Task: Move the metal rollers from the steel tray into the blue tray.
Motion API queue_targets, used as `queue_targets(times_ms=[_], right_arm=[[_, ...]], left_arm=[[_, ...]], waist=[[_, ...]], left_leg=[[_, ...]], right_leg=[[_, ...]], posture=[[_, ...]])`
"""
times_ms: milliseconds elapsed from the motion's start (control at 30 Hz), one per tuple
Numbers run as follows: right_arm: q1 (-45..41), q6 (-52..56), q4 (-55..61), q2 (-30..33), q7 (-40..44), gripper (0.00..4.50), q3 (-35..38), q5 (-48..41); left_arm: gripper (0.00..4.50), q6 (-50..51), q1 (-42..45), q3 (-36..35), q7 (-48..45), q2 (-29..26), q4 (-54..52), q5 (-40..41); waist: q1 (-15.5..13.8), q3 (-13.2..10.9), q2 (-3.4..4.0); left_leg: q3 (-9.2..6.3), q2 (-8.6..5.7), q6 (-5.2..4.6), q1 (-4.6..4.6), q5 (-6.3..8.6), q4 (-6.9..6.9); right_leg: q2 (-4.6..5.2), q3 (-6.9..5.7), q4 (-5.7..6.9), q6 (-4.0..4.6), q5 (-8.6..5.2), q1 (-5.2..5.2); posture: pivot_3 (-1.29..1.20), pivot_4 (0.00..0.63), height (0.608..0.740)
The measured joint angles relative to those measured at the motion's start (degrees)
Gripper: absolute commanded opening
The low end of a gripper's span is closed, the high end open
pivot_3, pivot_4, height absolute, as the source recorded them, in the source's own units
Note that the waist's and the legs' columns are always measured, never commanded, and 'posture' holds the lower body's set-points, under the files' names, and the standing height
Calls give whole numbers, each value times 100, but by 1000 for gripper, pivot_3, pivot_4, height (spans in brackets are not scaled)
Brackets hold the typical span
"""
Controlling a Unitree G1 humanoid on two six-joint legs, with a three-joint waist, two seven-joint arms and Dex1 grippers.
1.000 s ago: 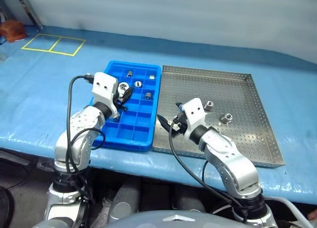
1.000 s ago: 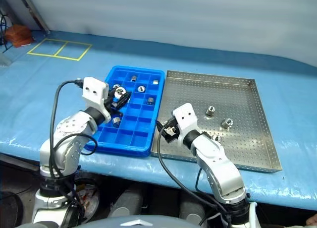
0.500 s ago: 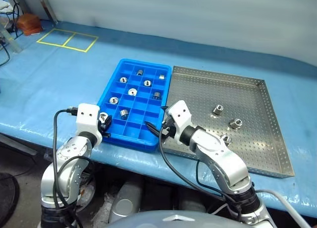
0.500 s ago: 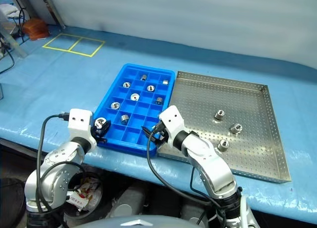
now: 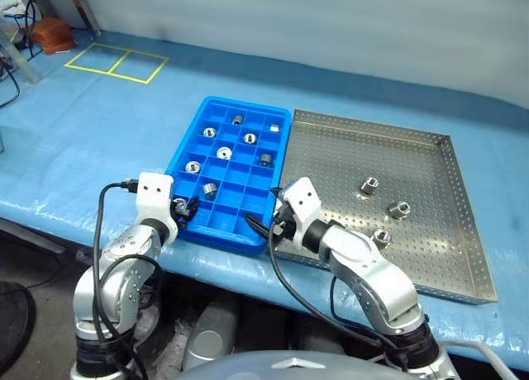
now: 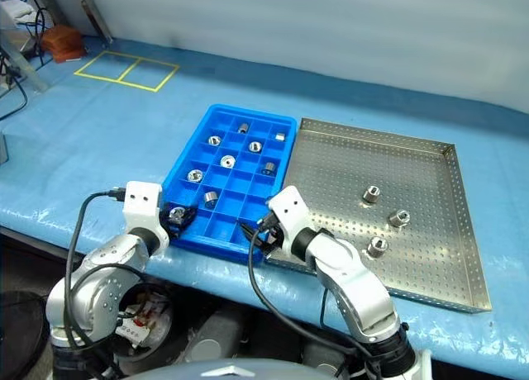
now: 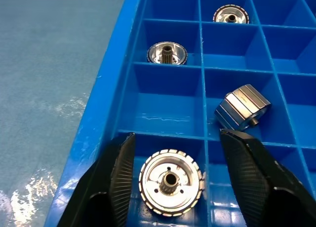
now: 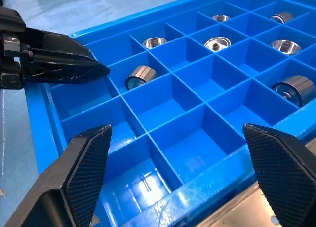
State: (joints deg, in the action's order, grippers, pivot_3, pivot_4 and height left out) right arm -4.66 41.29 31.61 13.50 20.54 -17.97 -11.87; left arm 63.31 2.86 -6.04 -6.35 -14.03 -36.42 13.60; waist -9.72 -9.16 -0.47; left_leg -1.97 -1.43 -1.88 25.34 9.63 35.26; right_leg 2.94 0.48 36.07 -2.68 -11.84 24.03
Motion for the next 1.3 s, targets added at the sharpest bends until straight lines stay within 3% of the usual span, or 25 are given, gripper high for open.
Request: queue_targets(times_ms=[367, 667, 900, 1300], right_arm=[[961, 66, 913, -237, -701, 4500, 772, -93], [1744, 481, 1644, -552, -1727, 4500, 1636, 149], [1854, 959, 1578, -1124, -2468, 4500, 2021, 379], [1315, 981, 617, -1506, -2697, 4500, 2253, 469]], left_arm=[[4266, -419, 1242, 150, -636, -247, 692, 263], [4266, -1739, 2294, 1483, -1850, -95, 2067, 273], [4266, -2787, 2326, 2568, -2961, -38, 2587, 230], [4266, -3154, 1647, 3219, -3242, 1, 2573, -7]], waist=[[129, 4, -6], [619, 7, -4], [1084, 12, 5], [1210, 16, 14]], left_leg=[[-1, -4, 3, 16, -3, 5], [12, -2, -5, 21, -7, 12], [17, 8, -21, 13, -15, 18], [22, 7, -22, 5, -14, 35]], right_leg=[[11, -18, -4, -7, 4, 6], [1, -8, -2, 7, 14, -18], [-2, 4, 13, -8, 6, -17], [3, 10, 37, -10, 6, -20]], posture=[[131, 150, 740], [-34, 150, 740], [-96, 150, 740], [-99, 150, 740]])
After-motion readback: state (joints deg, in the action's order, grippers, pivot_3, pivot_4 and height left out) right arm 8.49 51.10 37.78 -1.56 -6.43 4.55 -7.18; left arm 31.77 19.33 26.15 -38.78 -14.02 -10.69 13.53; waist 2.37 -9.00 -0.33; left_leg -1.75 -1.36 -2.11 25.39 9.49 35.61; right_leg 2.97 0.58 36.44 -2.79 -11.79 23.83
